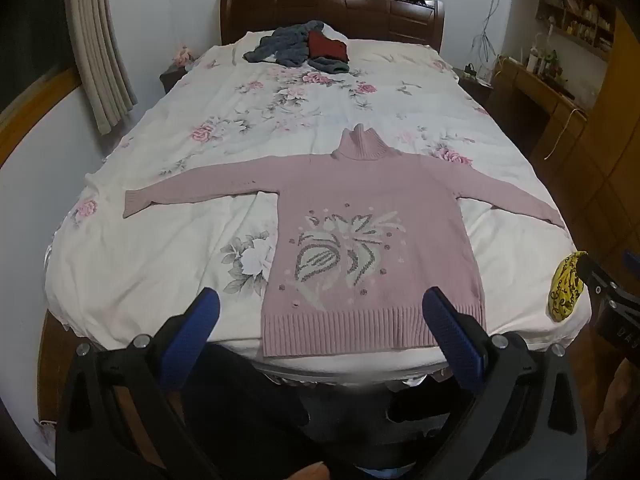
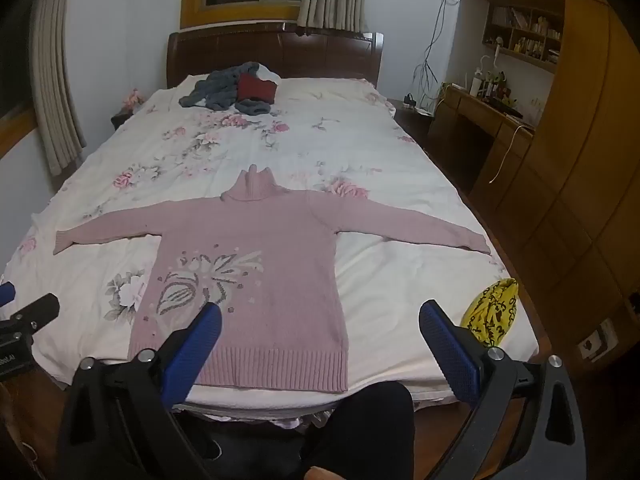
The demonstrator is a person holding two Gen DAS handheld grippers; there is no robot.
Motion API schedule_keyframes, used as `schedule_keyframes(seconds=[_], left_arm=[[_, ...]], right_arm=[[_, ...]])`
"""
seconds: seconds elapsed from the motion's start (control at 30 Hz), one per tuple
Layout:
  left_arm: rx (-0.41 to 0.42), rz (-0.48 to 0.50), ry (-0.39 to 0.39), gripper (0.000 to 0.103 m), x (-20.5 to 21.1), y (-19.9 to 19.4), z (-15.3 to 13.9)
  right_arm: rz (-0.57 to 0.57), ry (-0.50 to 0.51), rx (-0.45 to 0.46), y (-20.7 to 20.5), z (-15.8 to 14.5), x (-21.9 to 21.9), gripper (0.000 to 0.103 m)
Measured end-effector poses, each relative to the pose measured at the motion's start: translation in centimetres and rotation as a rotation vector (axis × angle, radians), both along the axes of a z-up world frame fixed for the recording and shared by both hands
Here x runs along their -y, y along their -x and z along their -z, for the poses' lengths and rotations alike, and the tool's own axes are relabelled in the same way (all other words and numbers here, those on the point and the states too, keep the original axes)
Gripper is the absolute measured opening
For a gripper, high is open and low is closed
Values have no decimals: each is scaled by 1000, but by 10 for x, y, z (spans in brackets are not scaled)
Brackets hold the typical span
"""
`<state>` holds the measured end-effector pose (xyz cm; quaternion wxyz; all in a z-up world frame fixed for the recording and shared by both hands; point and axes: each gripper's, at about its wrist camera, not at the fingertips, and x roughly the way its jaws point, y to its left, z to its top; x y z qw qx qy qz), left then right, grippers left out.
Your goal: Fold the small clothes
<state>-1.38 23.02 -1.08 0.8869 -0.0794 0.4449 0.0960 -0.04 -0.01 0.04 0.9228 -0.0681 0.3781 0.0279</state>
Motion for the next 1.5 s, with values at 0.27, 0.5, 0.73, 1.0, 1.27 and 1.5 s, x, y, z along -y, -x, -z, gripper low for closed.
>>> schedule_keyframes(seconds=[0.27,0.5,0.73,1.0,1.27,1.5], left_arm=[[1,-2,0,100,-3,2,-1],[1,-6,2,100,-2,1,-2],[-3,-6,1,100,-5,2,-2],[-5,-11,1,100,-4,2,1],[-5,-11,0,100,-5,2,1],[-4,-9,-3,100,-5,2,1]], right_arm=[[-2,-4,-10,0,-1,1,99],[1,2,-15,1,3,-9,99],[-3,2,-16,4,5,-13,99],[-1,2,-16,3,6,-15,99],[-2,0,-17,3,3,-12,99],[-4,1,-16,3,3,-12,99]])
